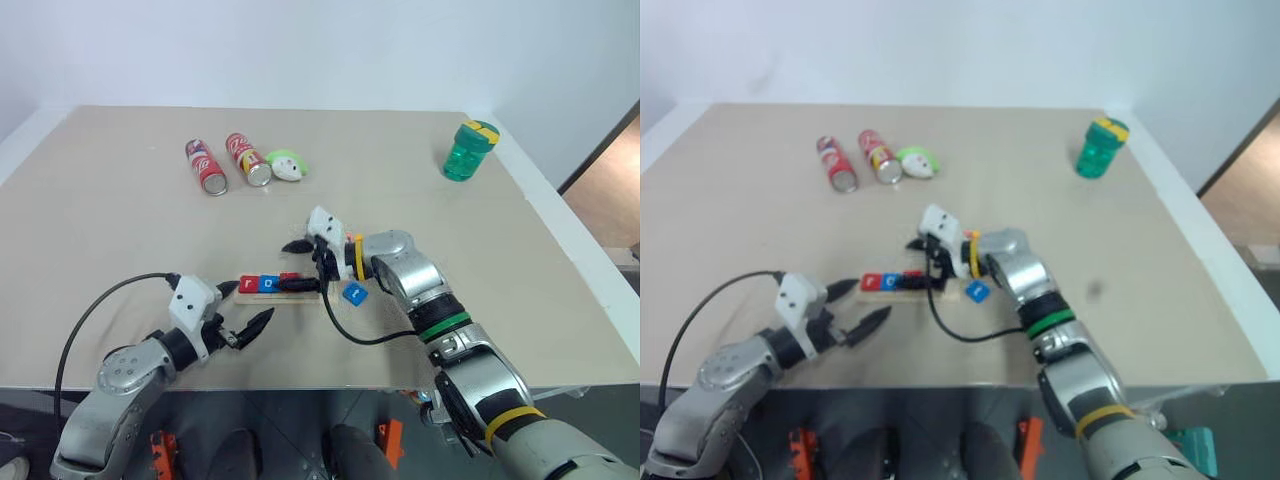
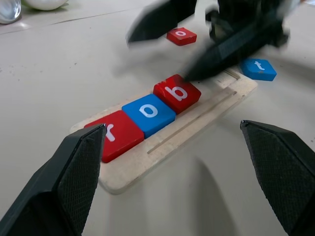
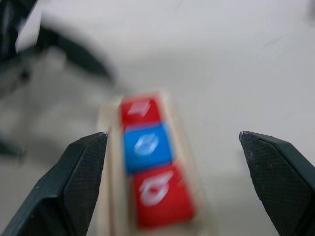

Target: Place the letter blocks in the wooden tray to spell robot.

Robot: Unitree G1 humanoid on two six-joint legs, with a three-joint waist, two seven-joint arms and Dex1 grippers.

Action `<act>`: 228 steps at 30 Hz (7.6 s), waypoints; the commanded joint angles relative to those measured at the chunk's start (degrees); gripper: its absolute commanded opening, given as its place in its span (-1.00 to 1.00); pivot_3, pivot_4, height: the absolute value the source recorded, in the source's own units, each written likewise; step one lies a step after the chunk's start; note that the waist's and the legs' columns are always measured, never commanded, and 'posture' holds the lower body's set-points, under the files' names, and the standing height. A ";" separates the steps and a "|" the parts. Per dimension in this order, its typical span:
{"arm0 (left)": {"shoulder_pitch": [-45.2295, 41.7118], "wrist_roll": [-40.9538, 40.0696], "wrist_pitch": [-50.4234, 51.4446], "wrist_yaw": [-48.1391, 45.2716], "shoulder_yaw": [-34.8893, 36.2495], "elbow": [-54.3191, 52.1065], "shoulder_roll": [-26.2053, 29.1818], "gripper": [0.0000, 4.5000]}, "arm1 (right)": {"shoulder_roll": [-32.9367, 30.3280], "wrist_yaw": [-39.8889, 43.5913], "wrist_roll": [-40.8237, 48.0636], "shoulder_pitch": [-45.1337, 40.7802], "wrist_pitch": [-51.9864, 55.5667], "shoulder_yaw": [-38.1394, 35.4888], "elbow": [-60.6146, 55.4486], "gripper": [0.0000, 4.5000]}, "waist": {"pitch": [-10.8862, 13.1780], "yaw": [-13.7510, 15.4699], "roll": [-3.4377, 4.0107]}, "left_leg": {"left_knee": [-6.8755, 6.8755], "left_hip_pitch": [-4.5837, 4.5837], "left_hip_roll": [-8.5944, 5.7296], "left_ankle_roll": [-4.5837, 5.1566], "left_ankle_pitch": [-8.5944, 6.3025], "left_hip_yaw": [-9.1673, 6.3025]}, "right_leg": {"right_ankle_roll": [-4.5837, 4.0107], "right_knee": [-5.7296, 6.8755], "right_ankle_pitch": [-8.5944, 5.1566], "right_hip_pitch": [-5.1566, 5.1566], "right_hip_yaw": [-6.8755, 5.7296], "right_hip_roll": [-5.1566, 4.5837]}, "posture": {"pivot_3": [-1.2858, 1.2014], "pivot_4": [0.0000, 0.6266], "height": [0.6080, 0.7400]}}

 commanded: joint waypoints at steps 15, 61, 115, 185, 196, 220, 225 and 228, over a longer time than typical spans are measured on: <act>0.58 -3.97 0.31 0.01 1.16 -2.43 -0.16 1.00 | 5.15 -23.27 0.21 14.98 4.02 -2.37 -17.36 -0.98 | -0.01 -0.26 -0.02 | -0.01 -0.09 0.05 -0.04 -0.02 -0.01 | 0.05 0.00 -0.03 -0.12 0.04 0.08 | 0.03 -0.52 1.00; -1.29 5.53 -6.55 1.48 -2.50 -0.39 -0.31 1.00 | 6.08 -48.27 -6.76 11.73 16.32 -8.25 -22.09 0.97 | -0.03 -1.19 -0.04 | -0.40 -0.16 -0.25 -0.14 -0.01 -0.07 | 0.00 -0.01 -0.07 -0.21 0.32 -0.03 | 0.03 -0.52 1.00; -3.68 3.89 -6.77 -7.93 -5.68 1.25 2.89 1.00 | 7.25 -57.07 -1.94 40.53 48.54 -16.39 -70.12 0.59 | -0.10 -1.53 -0.16 | -0.31 -0.11 -0.21 -0.12 0.03 -0.06 | 0.35 -0.01 -0.24 -0.18 0.30 -0.02 | 0.03 -0.52 1.00; -3.34 6.81 -7.26 2.97 -4.64 0.88 -1.82 1.00 | -10.55 4.17 0.54 3.61 -5.44 6.57 -8.27 0.11 | 0.02 -1.21 -0.23 | -0.13 0.25 -0.43 -0.08 -0.20 -0.17 | 0.24 -0.10 -0.21 0.41 0.37 -0.11 | 0.03 -0.52 1.00; -2.05 6.95 -7.14 3.13 -4.39 0.28 -1.55 1.00 | -8.98 5.40 -0.69 1.41 -7.08 5.67 -4.37 0.66 | 0.02 -1.21 -0.22 | -0.09 0.21 -0.35 -0.08 -0.19 -0.26 | 0.22 -0.04 -0.20 0.34 0.27 -0.02 | 0.03 -0.52 1.00; -1.48 8.71 -8.74 0.59 -5.28 1.37 -0.65 1.00 | -7.85 -1.70 -0.43 6.77 1.39 4.02 -9.80 -0.19 | 0.02 -1.30 -0.22 | -0.08 0.19 -0.29 -0.10 -0.17 -0.26 | 0.21 -0.03 -0.21 0.30 0.20 0.00 | 0.03 -0.52 1.00; -1.27 9.23 -8.91 0.23 -5.32 1.60 -0.78 1.00 | -7.97 -1.56 -0.19 6.71 1.34 3.83 -9.98 -0.48 | 0.02 -1.30 -0.22 | -0.09 0.19 -0.29 -0.10 -0.18 -0.24 | 0.21 -0.03 -0.22 0.29 0.22 -0.01 | 0.03 -0.52 1.00; -1.33 9.49 -8.96 0.05 -5.53 1.75 -0.83 1.00 | -8.02 -1.54 -0.18 6.72 0.98 3.76 -10.07 -0.48 | 0.02 -1.30 -0.22 | -0.09 0.19 -0.29 -0.10 -0.18 -0.24 | 0.21 -0.03 -0.22 0.29 0.21 0.00 | 0.03 -0.52 1.00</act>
